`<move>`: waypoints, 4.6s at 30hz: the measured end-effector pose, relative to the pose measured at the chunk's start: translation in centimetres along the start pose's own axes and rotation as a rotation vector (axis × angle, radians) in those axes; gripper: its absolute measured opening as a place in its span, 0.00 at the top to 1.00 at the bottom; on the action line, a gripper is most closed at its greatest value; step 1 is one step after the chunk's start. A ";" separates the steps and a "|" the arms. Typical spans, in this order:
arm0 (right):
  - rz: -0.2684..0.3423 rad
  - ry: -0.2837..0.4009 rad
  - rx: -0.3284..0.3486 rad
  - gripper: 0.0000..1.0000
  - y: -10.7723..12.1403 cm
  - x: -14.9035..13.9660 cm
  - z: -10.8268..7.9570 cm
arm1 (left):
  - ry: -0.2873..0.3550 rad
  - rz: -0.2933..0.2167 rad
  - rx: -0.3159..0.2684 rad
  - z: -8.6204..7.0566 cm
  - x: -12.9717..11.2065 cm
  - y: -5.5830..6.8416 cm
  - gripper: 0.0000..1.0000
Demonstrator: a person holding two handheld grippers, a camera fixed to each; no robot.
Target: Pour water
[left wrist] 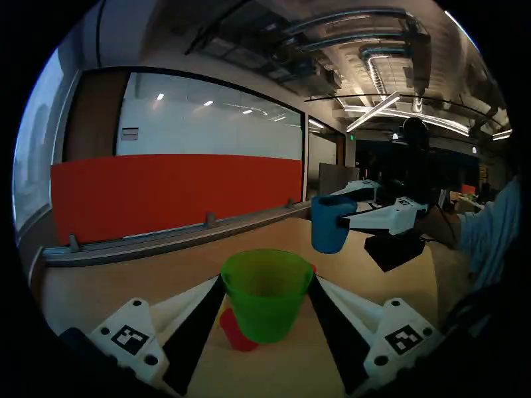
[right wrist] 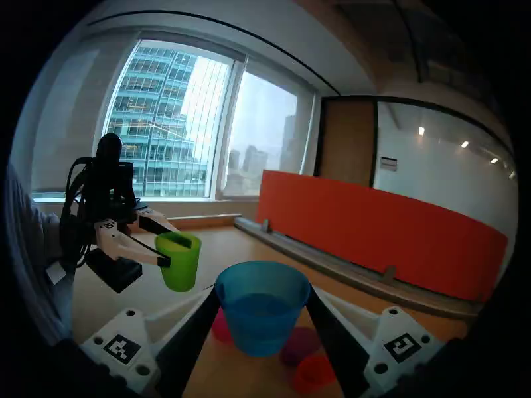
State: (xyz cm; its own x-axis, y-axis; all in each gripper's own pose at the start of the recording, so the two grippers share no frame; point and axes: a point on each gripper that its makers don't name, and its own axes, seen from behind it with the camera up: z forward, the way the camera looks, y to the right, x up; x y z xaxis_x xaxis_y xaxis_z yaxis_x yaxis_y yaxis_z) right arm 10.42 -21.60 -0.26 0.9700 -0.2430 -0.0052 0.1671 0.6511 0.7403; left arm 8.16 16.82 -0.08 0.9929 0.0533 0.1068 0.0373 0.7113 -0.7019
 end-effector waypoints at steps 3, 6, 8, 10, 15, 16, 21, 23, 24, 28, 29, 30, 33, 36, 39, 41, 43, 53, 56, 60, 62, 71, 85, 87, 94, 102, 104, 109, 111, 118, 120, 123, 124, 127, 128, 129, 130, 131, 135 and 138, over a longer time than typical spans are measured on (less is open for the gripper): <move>-0.017 0.011 0.000 0.08 0.1 0.8 -0.1 | -0.001 0.007 -0.012 0.2 0.0 0.7 0.12; -0.038 0.020 0.002 0.08 0.2 1.5 -0.3 | 0.000 0.011 -0.023 0.3 0.1 1.3 0.12; -0.053 0.027 0.003 0.08 0.2 2.0 -0.3 | 0.001 0.011 -0.030 0.4 0.2 1.6 0.12; -0.067 0.033 0.004 0.08 0.2 2.5 -0.4 | 0.003 0.010 -0.038 0.5 0.2 2.0 0.12; -0.104 0.047 0.003 0.08 0.2 3.5 -0.4 | 0.005 0.004 -0.053 0.7 0.1 2.7 0.12; -0.114 0.048 0.003 0.08 0.2 3.8 -0.4 | 0.005 0.004 -0.056 0.8 0.0 2.9 0.12; -0.159 0.053 -0.002 0.08 0.4 4.7 -0.2 | 0.008 0.004 -0.072 1.0 0.2 3.6 0.12; -0.175 0.057 -0.004 0.08 0.4 5.1 -0.1 | 0.012 0.005 -0.080 1.1 0.4 4.0 0.12; -0.181 0.060 -0.004 0.08 0.5 5.3 0.0 | 0.013 0.004 -0.083 1.1 0.4 4.1 0.12; -0.207 0.069 -0.007 0.08 0.6 6.2 0.1 | 0.017 0.005 -0.094 1.2 0.5 4.7 0.12; -0.214 0.070 -0.007 0.08 0.7 6.3 0.1 | 0.017 0.005 -0.097 1.3 0.5 4.8 0.12; -0.221 0.071 -0.008 0.08 0.7 6.5 0.2 | 0.017 0.006 -0.099 1.3 0.5 4.9 0.12; -0.244 0.073 -0.009 0.08 0.8 7.0 0.3 | 0.017 0.009 -0.106 1.4 0.5 5.4 0.12; -0.271 0.075 -0.010 0.08 0.9 7.4 0.5 | 0.019 0.013 -0.114 1.5 0.5 5.8 0.12; -0.302 0.077 -0.009 0.08 0.9 7.9 0.7 | 0.021 0.018 -0.118 1.7 0.7 6.1 0.12; -0.324 0.077 -0.009 0.08 0.9 8.1 0.8 | 0.022 0.020 -0.121 1.7 0.8 6.3 0.12; -0.345 0.075 -0.008 0.08 0.8 8.4 1.0 | 0.022 0.020 -0.126 1.8 0.8 6.4 0.12; -0.455 0.070 -0.013 0.08 1.2 9.2 1.8 | 0.020 0.026 -0.139 2.3 0.8 7.1 0.12; -0.493 0.071 -0.017 0.08 1.4 9.6 2.0 | 0.021 0.027 -0.144 2.4 0.9 7.3 0.12; -0.536 0.077 -0.020 0.08 1.5 10.3 2.2 | 0.020 0.030 -0.148 2.5 0.8 7.5 0.12; -0.556 0.081 -0.022 0.08 1.6 10.7 2.3 | 0.019 0.032 -0.150 2.5 0.8 7.7 0.12; -0.678 0.086 -0.031 0.08 1.8 11.7 2.9 | 0.024 0.033 -0.155 2.7 1.0 7.9 0.12; -0.824 0.085 -0.043 0.08 2.1 13.3 4.0 | 0.029 0.032 -0.160 3.0 1.5 8.1 0.12; -0.841 0.086 -0.045 0.08 2.2 13.5 4.1 | 0.030 0.033 -0.160 3.1 1.5 8.1 0.12; -0.918 0.079 -0.049 0.08 2.4 13.9 4.5 | 0.030 0.032 -0.158 3.2 1.7 7.8 0.12; -0.987 0.075 -0.053 0.09 2.4 14.1 4.7 | 0.030 0.028 -0.155 3.5 1.7 7.5 0.12; -0.999 0.077 -0.056 0.08 2.4 14.3 4.8 | 0.030 0.028 -0.156 3.5 1.7 7.5 0.12; -1.021 0.079 -0.064 0.08 2.6 14.7 4.9 | 0.029 0.031 -0.159 3.4 1.8 7.7 0.12; -1.026 0.078 -0.066 0.08 2.7 14.8 4.9 | 0.029 0.033 -0.159 3.4 1.9 7.7 0.12; -1.048 0.076 -0.073 0.08 2.9 15.0 5.0 | 0.028 0.032 -0.160 3.5 1.8 7.7 0.12; -1.055 0.077 -0.075 0.08 2.9 15.0 5.0 | 0.028 0.031 -0.159 3.5 1.8 7.6 0.12; -1.067 0.080 -0.079 0.08 2.9 15.2 5.0 | 0.028 0.032 -0.158 3.5 1.8 7.5 0.12; -1.071 0.080 -0.081 0.08 3.0 15.2 5.0 | 0.028 0.033 -0.157 3.5 1.9 7.5 0.12; -1.087 0.079 -0.086 0.08 3.1 15.3 5.0 | 0.027 0.034 -0.157 3.5 1.9 7.5 0.12; -1.092 0.079 -0.088 0.08 3.1 15.3 5.0 | 0.027 0.034 -0.156 3.6 1.9 7.5 0.12; -1.098 0.079 -0.089 0.08 3.2 15.4 5.0 | 0.027 0.034 -0.156 3.6 1.9 7.5 0.12; -1.104 0.079 -0.090 0.08 3.2 15.5 5.0 | 0.027 0.034 -0.156 3.6 1.9 7.5 0.12; -1.110 0.079 -0.092 0.08 3.2 15.5 5.0 | 0.027 0.034 -0.155 3.6 1.9 7.5 0.12; -1.132 0.078 -0.097 0.08 3.3 15.8 5.0 | 0.027 0.034 -0.155 3.7 2.0 7.5 0.12; -1.147 0.078 -0.101 0.08 3.4 15.9 5.0 | 0.027 0.033 -0.155 3.7 2.0 7.5 0.13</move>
State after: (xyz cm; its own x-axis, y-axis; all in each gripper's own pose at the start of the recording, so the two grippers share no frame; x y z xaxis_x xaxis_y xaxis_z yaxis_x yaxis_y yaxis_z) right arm 25.55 -26.85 5.49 0.2464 -0.6864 -0.6843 0.9674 0.1316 0.2163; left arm 10.01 24.90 -2.53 0.9964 0.0549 0.0640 0.0191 0.5927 -0.8052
